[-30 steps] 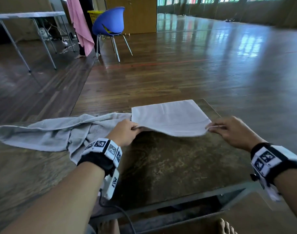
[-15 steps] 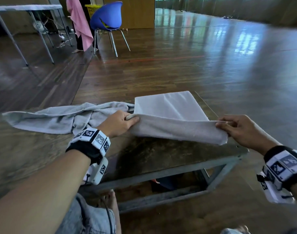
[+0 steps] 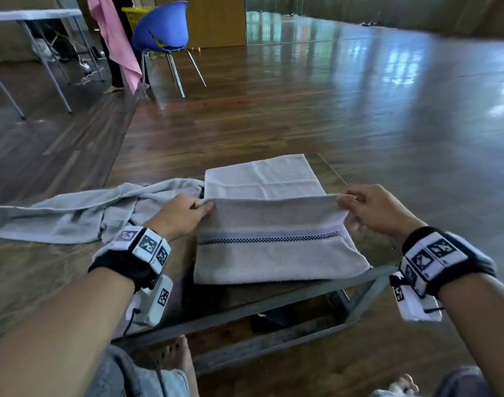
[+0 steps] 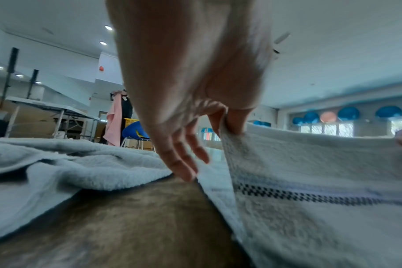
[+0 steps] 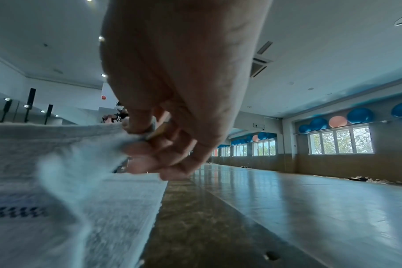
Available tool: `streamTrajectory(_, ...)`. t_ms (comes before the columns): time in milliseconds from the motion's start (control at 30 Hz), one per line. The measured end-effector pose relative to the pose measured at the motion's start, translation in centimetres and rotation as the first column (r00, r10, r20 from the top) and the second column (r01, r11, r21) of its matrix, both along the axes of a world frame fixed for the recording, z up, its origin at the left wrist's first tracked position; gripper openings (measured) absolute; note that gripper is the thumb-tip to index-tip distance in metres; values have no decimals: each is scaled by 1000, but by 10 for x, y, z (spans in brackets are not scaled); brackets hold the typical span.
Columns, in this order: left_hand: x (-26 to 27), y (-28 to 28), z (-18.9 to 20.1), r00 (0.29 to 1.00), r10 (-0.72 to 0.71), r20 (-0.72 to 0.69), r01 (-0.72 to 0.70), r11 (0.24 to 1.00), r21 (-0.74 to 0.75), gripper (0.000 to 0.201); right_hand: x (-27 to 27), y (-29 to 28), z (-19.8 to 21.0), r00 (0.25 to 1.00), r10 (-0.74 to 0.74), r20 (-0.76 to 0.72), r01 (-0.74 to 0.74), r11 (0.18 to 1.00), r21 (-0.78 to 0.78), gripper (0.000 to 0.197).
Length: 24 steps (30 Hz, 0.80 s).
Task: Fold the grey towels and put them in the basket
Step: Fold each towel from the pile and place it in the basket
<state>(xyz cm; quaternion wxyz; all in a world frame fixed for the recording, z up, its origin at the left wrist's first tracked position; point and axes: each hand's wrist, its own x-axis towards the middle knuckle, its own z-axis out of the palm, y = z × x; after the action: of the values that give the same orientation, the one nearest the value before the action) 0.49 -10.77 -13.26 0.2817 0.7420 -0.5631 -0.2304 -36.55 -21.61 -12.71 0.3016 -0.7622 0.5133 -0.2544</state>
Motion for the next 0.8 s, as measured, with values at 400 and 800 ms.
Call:
streamTrajectory(400, -21, -9, -9, 989, -5, 149, -21, 984, 177, 55, 31, -7, -22, 917, -84, -389, 102, 995, 24, 44)
streamTrajectory(800, -11, 8, 27, 990, -91, -105, 134, 818, 559, 42, -9, 5, 13, 871, 307, -383, -139, 903, 405, 25)
